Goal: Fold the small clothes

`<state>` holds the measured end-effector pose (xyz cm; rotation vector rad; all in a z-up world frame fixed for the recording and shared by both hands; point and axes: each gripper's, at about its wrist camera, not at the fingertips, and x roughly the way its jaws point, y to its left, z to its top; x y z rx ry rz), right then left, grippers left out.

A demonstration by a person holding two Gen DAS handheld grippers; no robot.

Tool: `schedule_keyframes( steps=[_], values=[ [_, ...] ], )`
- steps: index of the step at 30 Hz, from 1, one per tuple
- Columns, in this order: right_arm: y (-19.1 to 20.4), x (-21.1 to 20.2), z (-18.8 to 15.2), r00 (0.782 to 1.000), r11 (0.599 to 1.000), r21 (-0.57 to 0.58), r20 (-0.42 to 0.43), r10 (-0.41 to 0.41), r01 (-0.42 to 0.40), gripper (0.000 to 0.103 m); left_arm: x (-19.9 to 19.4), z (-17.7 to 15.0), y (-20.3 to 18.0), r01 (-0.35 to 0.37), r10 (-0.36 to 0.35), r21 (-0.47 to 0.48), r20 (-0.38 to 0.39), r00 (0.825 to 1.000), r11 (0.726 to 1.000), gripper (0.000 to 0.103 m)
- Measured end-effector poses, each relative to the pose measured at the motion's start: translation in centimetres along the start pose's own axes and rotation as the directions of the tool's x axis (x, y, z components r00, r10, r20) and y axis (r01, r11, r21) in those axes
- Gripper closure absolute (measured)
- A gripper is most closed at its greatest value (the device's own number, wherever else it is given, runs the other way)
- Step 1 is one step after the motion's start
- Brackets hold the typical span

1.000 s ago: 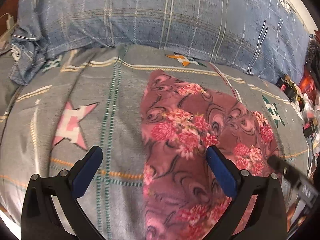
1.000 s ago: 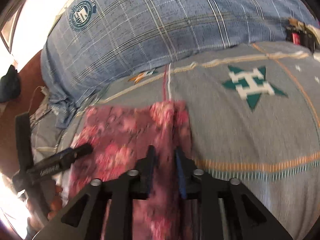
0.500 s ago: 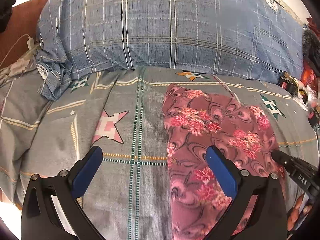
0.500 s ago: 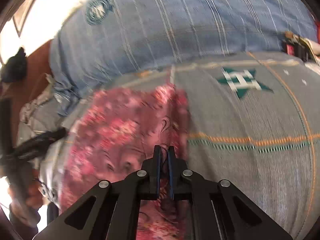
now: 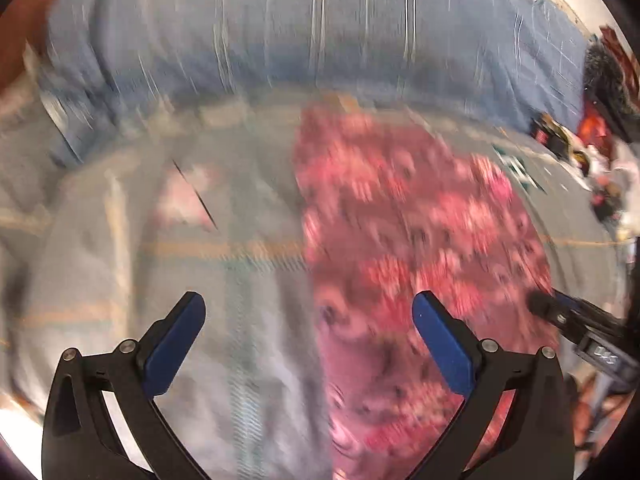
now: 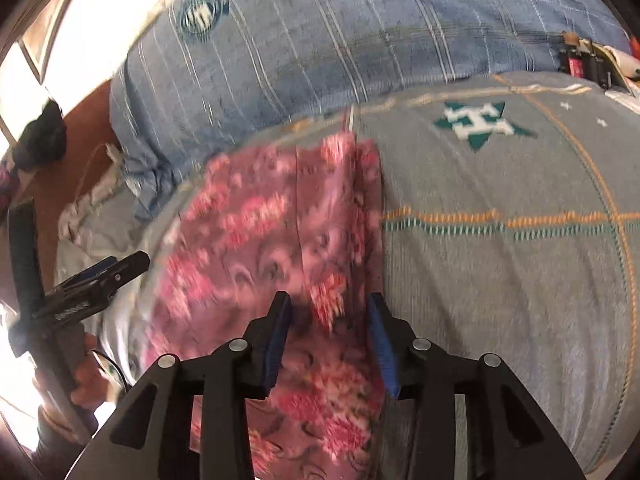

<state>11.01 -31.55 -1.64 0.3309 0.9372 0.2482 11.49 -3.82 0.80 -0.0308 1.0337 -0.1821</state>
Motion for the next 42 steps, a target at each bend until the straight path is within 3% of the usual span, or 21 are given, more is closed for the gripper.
schedule_keyframes(
  steps=[1, 2, 4, 7, 9, 13, 15, 16, 17, 19, 20, 22, 25, 27, 28, 30, 34, 35, 39, 42],
  values=[
    [0.4, -0.3, -0.1, 1.000, 1.000, -0.026, 0.022, 0.010, -0.010, 0.079, 0.7, -0.4, 0.2, 0.022, -0.023, -0.006, -0.028, 0.999, 1.000, 0.000],
    [0.8, -0.7, -0.1, 0.999, 0.999, -0.045, 0.046, 0.007, -0.005, 0.096, 1.2, -0.7, 0.3, 0.036, -0.036, -0.004, -0.046, 0.998, 0.999, 0.000],
    [1.4, -1.2, -0.1, 0.997, 0.998, -0.068, 0.076, -0.007, 0.012, 0.096, 2.7, -1.3, 0.9, 0.078, -0.080, -0.036, -0.068, 0.994, 0.996, 0.000],
    [0.8, 0.4, -0.3, 0.998, 0.997, -0.056, 0.028, -0.054, 0.055, 0.096, 2.6, -0.9, 1.8, 0.115, -0.122, -0.096, -0.062, 0.991, 0.989, 0.000],
    [0.8, -0.2, -0.2, 0.999, 0.998, -0.041, 0.035, -0.037, 0.039, 0.093, 2.2, -0.8, 2.1, 0.128, -0.137, -0.113, -0.079, 0.987, 0.985, 0.003],
    [0.1, -1.9, -0.9, 0.999, 1.000, -0.005, 0.030, 0.031, -0.031, 0.080, 0.2, -2.4, 2.7, 0.182, -0.189, -0.104, -0.064, 0.980, 0.978, 0.004],
    [-0.6, -2.3, -2.1, 0.998, 0.999, 0.015, 0.025, 0.051, -0.051, 0.062, -0.3, -4.0, 2.7, 0.213, -0.219, -0.095, -0.057, 0.974, 0.973, 0.004],
    [-1.0, -1.9, -2.7, 0.999, 0.998, 0.025, 0.006, 0.053, -0.053, 0.061, 0.1, -4.6, 2.1, 0.213, -0.219, -0.081, -0.075, 0.973, 0.974, 0.004],
    [-1.3, -1.5, -3.0, 0.999, 0.998, 0.031, -0.011, 0.053, -0.052, 0.062, 0.8, -5.1, 1.6, 0.200, -0.205, -0.059, -0.096, 0.974, 0.978, 0.004],
    [-1.7, -1.4, -3.3, 0.998, 0.998, 0.037, 0.001, 0.059, -0.059, 0.069, 0.6, -5.7, 0.5, 0.140, -0.139, 0.018, -0.063, 0.988, 0.990, 0.004],
    [-1.4, -1.8, -3.3, 0.999, 0.998, 0.028, 0.015, 0.050, -0.051, 0.089, 0.2, -5.9, 0.1, 0.125, -0.122, 0.037, -0.060, 0.991, 0.992, 0.004],
    [-0.7, -3.2, -3.0, 0.998, 0.998, 0.004, 0.044, 0.055, -0.055, 0.090, -1.1, -6.0, -0.6, 0.141, -0.138, 0.068, -0.047, 0.989, 0.988, 0.004],
    [-0.8, -4.3, -3.5, 0.996, 0.996, 0.013, 0.038, 0.083, -0.083, 0.081, -2.1, -6.7, -0.8, 0.171, -0.169, 0.077, -0.031, 0.985, 0.982, 0.004],
    [-1.0, -3.7, -4.2, 0.997, 0.996, 0.023, -0.006, 0.083, -0.083, 0.067, -1.1, -7.3, -1.1, 0.146, -0.142, 0.087, -0.050, 0.989, 0.985, 0.004],
    [-1.1, -3.0, -4.7, 0.998, 0.998, 0.016, -0.034, 0.060, -0.060, 0.067, 0.3, -7.4, -1.1, 0.113, -0.105, 0.091, -0.086, 0.991, 0.989, 0.004],
    [-1.0, -1.7, -5.3, 0.997, 0.999, -0.027, -0.075, -0.026, 0.024, 0.068, 0.4, -7.8, -1.4, 0.094, -0.088, 0.108, -0.057, 0.994, 0.990, 0.001],
    [0.4, -2.7, -4.7, 0.990, 0.987, -0.093, -0.036, -0.134, 0.131, 0.062, -0.9, -7.6, -2.2, 0.065, -0.060, 0.161, -0.040, 0.997, 0.985, 0.001],
    [0.8, -3.0, -4.5, 0.985, 0.980, -0.114, -0.023, -0.170, 0.166, 0.058, -1.2, -7.6, -2.3, 0.065, -0.061, 0.164, -0.034, 0.998, 0.984, 0.001],
    [2.2, -4.4, -3.8, 0.952, 0.937, -0.170, 0.029, -0.303, 0.304, 0.023, -2.9, -7.2, -2.1, 0.054, -0.060, 0.157, 0.031, 0.998, 0.986, 0.001],
    [3.1, -5.4, -3.8, 0.926, 0.903, -0.206, 0.074, -0.369, 0.376, 0.012, -3.7, -6.8, -1.9, 0.011, -0.024, 0.137, 0.092, 0.995, 0.990, 0.001]
  ],
)
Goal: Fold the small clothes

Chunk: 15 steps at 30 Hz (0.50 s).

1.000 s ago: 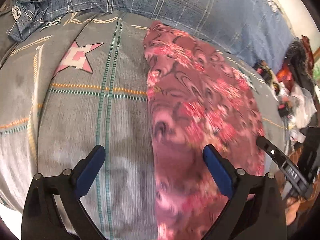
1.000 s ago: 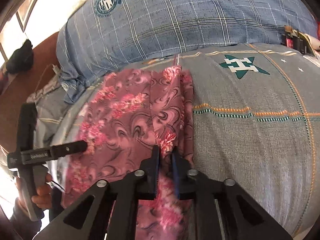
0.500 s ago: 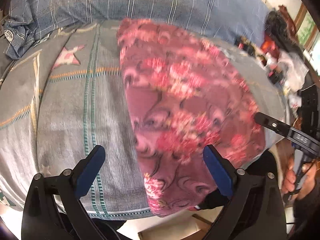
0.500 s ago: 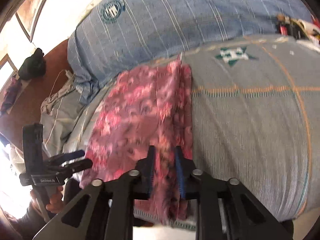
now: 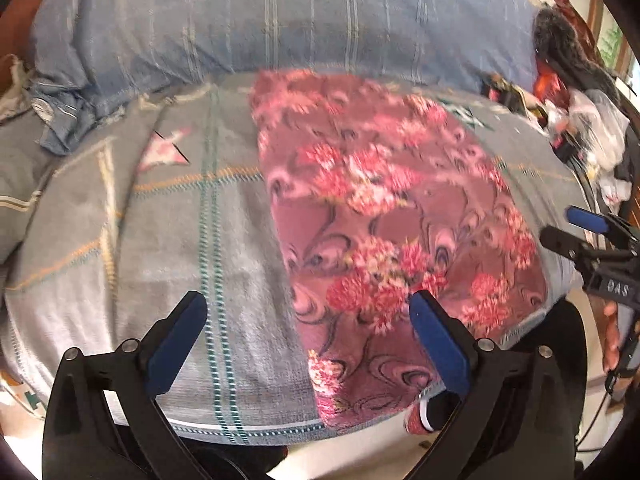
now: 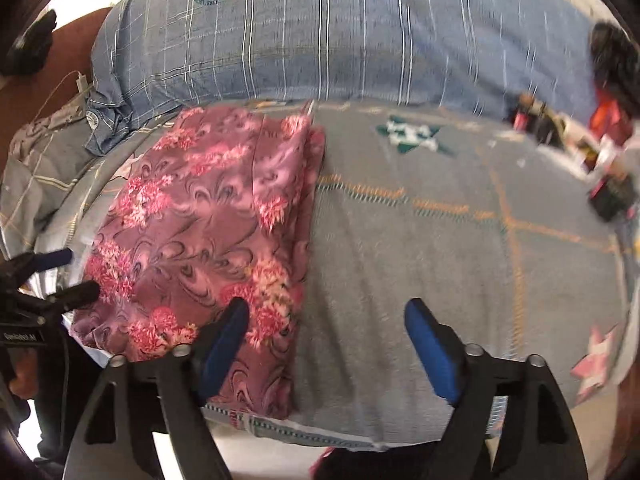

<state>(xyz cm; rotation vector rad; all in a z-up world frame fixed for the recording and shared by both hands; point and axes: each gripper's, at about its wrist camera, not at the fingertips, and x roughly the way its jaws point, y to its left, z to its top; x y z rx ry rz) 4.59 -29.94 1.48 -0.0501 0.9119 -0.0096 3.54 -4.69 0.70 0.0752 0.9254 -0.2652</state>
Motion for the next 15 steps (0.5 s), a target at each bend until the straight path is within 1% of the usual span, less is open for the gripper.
schedule_keyframes(
  steps=[2, 3, 5, 7, 9, 12, 15],
  values=[
    [0.7, -0.7, 0.0, 0.998, 0.998, -0.040, 0.028, -0.053, 0.054, 0.006, -0.6, -0.1, 0.0, -0.034, 0.034, 0.000, 0.033, 0.999, 0.999, 0.001],
    [0.7, -1.0, -0.1, 0.997, 0.996, -0.051, 0.042, -0.065, 0.067, 0.004, -0.7, -0.2, -0.2, -0.051, 0.050, 0.005, 0.047, 0.998, 0.999, 0.001],
    [1.2, -1.6, -0.3, 0.994, 0.993, -0.075, 0.065, -0.087, 0.092, 0.001, -1.1, -0.5, -0.6, -0.090, 0.089, 0.017, 0.068, 0.994, 0.996, 0.001],
    [1.6, -1.9, -0.5, 0.992, 0.990, -0.089, 0.073, -0.101, 0.107, 0.001, -1.3, -0.8, -0.7, -0.104, 0.102, 0.026, 0.074, 0.992, 0.994, 0.001],
    [2.1, -2.0, -0.8, 0.991, 0.988, -0.100, 0.079, -0.109, 0.117, 0.001, -1.6, -1.2, -1.0, -0.084, 0.083, 0.023, 0.069, 0.994, 0.996, 0.001],
    [2.5, -2.2, -1.2, 0.991, 0.990, -0.093, 0.088, -0.097, 0.105, 0.001, -2.0, -1.7, -1.4, -0.055, 0.054, 0.017, 0.062, 0.997, 0.998, 0.001],
    [2.5, -2.1, -1.6, 0.992, 0.993, -0.069, 0.092, -0.092, 0.098, 0.001, -2.6, -2.1, -1.7, -0.049, 0.048, 0.018, 0.084, 0.995, 0.999, 0.001]
  ],
)
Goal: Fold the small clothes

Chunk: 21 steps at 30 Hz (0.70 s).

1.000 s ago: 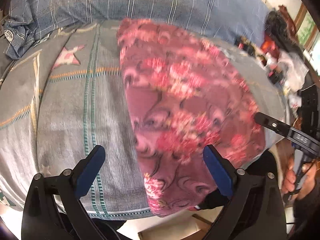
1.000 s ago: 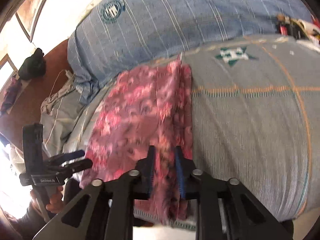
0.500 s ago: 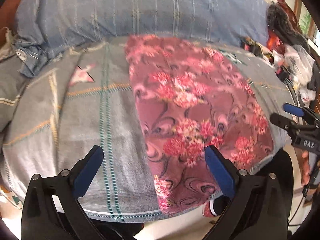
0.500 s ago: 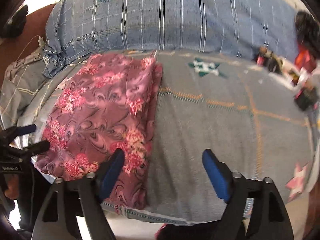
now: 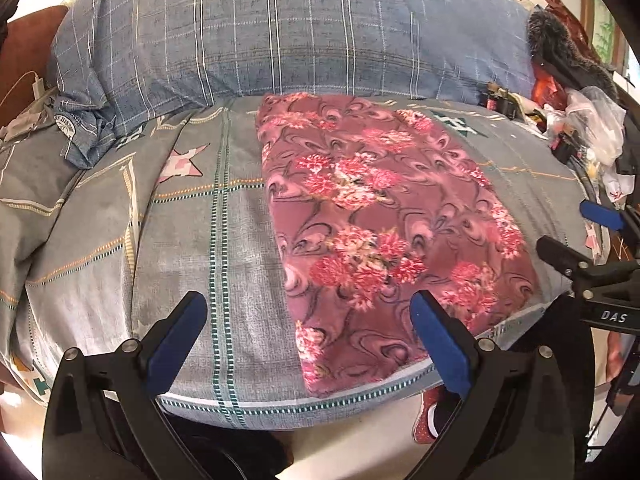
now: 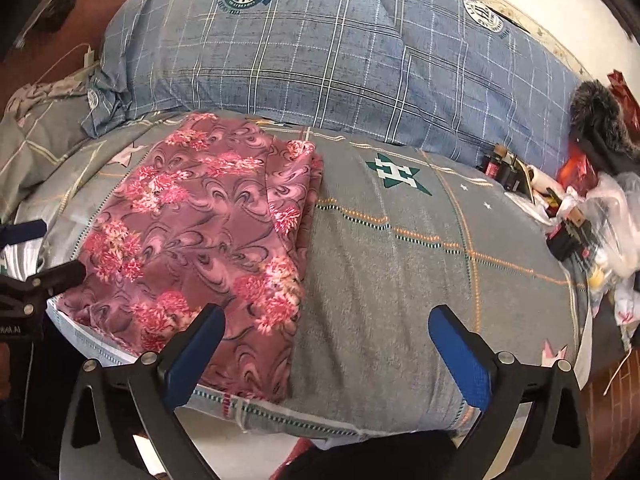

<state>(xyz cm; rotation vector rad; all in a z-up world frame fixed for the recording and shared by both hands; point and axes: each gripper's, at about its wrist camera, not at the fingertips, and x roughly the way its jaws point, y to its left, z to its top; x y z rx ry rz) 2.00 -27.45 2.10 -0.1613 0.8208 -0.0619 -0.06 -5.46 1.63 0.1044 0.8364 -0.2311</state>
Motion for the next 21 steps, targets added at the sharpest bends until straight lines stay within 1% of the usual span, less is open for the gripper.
schedule_keyframes(
  steps=[3, 6, 8, 11, 15, 21],
  values=[
    [0.2, -0.2, -0.4, 1.000, 1.000, 0.005, -0.004, -0.009, 0.009, 0.001, -0.5, -0.1, 0.0, -0.018, 0.018, 0.002, 0.017, 1.000, 1.000, 0.001],
    [0.3, -0.5, -0.7, 1.000, 1.000, 0.016, -0.017, 0.015, -0.015, 0.001, -0.6, -0.1, 0.1, -0.038, 0.038, 0.001, 0.018, 0.999, 0.999, 0.001],
    [0.2, -0.8, -0.7, 1.000, 0.999, 0.036, -0.014, 0.026, -0.026, 0.000, -0.5, -0.3, 0.0, -0.051, 0.051, 0.000, 0.004, 0.999, 0.999, 0.001],
    [-0.2, -1.2, -0.8, 0.999, 0.997, 0.064, -0.002, 0.037, -0.037, 0.001, -0.7, -0.7, -0.3, -0.057, 0.057, 0.007, 0.006, 0.998, 0.998, 0.001],
    [-0.5, -1.5, -0.6, 0.999, 0.996, 0.084, 0.009, 0.041, -0.041, 0.001, -1.0, -1.1, -1.1, -0.063, 0.062, 0.054, 0.018, 0.998, 0.997, 0.001],
    [-0.6, -1.6, -0.5, 0.999, 0.995, 0.094, 0.011, 0.040, -0.041, 0.001, -1.7, -1.4, -2.5, -0.055, 0.049, 0.119, 0.050, 0.998, 0.991, 0.001]
  ],
)
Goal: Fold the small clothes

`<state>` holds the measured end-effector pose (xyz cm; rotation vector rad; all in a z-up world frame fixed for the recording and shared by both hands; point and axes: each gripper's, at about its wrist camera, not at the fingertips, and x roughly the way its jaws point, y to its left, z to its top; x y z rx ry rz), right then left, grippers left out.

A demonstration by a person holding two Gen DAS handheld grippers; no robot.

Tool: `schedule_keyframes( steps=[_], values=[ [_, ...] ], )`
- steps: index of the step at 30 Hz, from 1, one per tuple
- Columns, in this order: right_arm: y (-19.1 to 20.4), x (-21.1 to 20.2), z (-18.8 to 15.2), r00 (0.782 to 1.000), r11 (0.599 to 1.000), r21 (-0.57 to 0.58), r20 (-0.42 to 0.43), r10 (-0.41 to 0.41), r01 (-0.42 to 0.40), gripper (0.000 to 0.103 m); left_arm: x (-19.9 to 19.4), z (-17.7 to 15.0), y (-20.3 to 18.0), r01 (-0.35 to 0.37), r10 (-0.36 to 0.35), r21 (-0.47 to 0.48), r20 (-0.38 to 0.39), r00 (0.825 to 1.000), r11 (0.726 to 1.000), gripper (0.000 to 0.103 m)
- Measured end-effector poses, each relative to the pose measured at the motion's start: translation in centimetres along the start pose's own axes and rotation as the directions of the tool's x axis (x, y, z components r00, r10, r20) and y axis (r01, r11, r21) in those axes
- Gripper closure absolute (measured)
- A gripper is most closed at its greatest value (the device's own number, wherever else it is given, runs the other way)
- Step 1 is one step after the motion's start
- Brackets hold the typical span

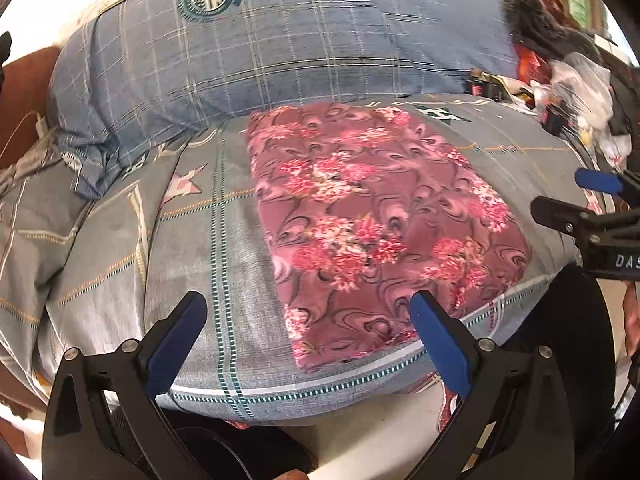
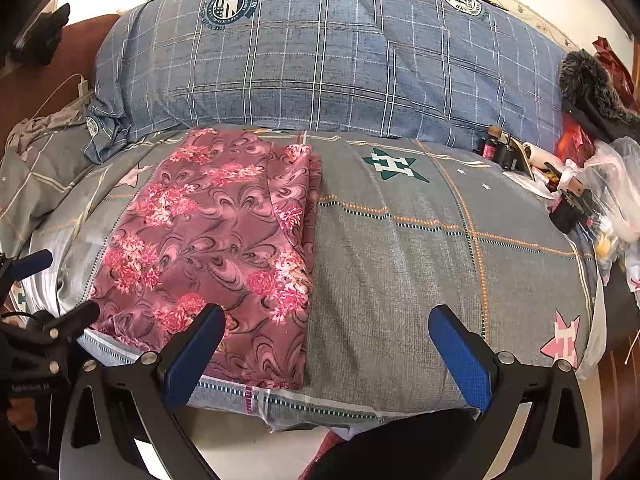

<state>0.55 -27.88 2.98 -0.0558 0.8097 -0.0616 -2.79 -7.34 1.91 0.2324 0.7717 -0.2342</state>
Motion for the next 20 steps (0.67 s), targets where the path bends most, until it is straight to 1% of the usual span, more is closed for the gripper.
schedule_keyframes(
  steps=[8, 10, 14, 17, 20],
  values=[
    [-0.1, 0.1, 0.0, 1.000, 1.000, -0.007, -0.002, -0.003, 0.003, 0.000, 0.1, -0.2, -1.0, 0.024, -0.024, 0.016, -0.009, 1.000, 1.000, 0.001],
    [-0.2, 0.2, 0.1, 1.000, 1.000, -0.005, -0.004, -0.002, 0.002, 0.000, 0.0, -0.2, -1.2, 0.026, -0.026, 0.023, -0.001, 1.000, 0.999, 0.001],
    [-0.3, 0.3, 0.1, 1.000, 1.000, -0.002, -0.009, -0.004, 0.003, 0.000, -0.4, 0.3, -1.6, 0.038, -0.038, 0.022, 0.021, 0.999, 0.999, 0.001],
    [-0.4, 0.4, 0.2, 1.000, 1.000, 0.005, -0.011, -0.005, 0.005, 0.000, -0.4, 0.8, -1.8, 0.051, -0.051, 0.019, 0.016, 0.999, 0.999, 0.001],
    [-0.4, 0.4, 0.1, 1.000, 1.000, 0.009, -0.011, -0.008, 0.008, 0.000, -0.4, 0.9, -2.4, 0.046, -0.047, 0.036, 0.015, 0.999, 0.998, 0.001]
  ],
)
